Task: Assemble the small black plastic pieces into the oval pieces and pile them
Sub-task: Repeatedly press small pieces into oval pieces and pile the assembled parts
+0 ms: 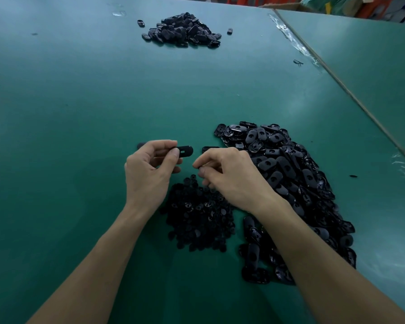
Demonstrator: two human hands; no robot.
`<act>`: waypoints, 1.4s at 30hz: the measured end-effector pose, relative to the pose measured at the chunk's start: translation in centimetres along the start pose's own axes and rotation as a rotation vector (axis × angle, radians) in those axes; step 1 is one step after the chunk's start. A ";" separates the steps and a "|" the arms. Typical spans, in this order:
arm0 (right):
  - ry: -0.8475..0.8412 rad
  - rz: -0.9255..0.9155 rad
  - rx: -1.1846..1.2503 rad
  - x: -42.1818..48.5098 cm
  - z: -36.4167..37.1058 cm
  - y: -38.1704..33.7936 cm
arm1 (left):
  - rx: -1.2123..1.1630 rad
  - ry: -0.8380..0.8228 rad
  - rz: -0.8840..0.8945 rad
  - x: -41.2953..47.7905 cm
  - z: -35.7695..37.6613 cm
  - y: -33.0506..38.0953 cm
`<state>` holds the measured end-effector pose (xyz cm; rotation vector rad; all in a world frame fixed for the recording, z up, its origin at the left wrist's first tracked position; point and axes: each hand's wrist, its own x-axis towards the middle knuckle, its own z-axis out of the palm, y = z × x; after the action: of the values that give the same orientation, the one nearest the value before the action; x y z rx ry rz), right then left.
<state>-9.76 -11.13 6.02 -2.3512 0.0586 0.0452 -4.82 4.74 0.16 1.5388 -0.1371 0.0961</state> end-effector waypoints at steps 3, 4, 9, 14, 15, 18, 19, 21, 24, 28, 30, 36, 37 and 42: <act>0.047 -0.004 0.026 0.1 -0.1 0.0 | -0.004 -0.004 -0.012 0.0 0.0 -0.1; 0.068 -0.005 0.032 0.1 -0.1 0.0 | 0.000 -0.005 -0.012 0.0 0.0 -0.1; 0.116 -0.021 0.050 0.4 -0.2 -0.4 | 0.029 -0.035 0.000 -0.1 0.1 -0.3; 0.138 -0.012 0.073 0.5 -0.1 -0.4 | 0.034 -0.049 0.004 -0.1 0.0 -0.3; 0.135 -0.006 0.070 0.5 -0.1 -0.4 | 0.032 -0.050 0.004 -0.1 0.0 -0.3; 0.122 0.010 0.066 0.5 -0.1 -0.3 | 0.041 -0.053 0.007 -0.2 0.1 -0.2; 0.120 0.008 0.075 0.5 -0.1 -0.2 | 0.045 -0.053 0.009 -0.2 0.1 -0.2; 0.113 -0.004 0.102 0.5 -0.1 -0.3 | 0.052 -0.052 0.011 -0.2 0.1 -0.2; 0.103 -0.009 0.151 0.4 0.0 -0.3 | 0.060 -0.055 0.012 -0.2 0.1 -0.2; 0.095 -0.023 0.170 0.6 0.0 -0.4 | 0.067 -0.054 0.012 -0.2 0.1 -0.2; 0.092 -0.025 0.166 0.6 0.0 -0.4 | 0.068 -0.057 0.015 -0.2 0.1 -0.1; 0.093 -0.035 0.141 0.7 0.1 -0.5 | 0.072 -0.065 0.017 -0.2 0.0 -0.1; 0.096 -0.039 0.134 0.7 0.1 -0.5 | 0.073 -0.066 0.017 -0.2 0.0 -0.1; 0.125 -0.056 0.155 0.6 -0.1 -0.9 | 0.082 -0.066 0.023 -0.2 0.1 -0.2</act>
<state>-9.07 -10.60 6.65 -2.1976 0.0556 -0.1292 -5.03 4.61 -0.07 1.6229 -0.2057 0.0698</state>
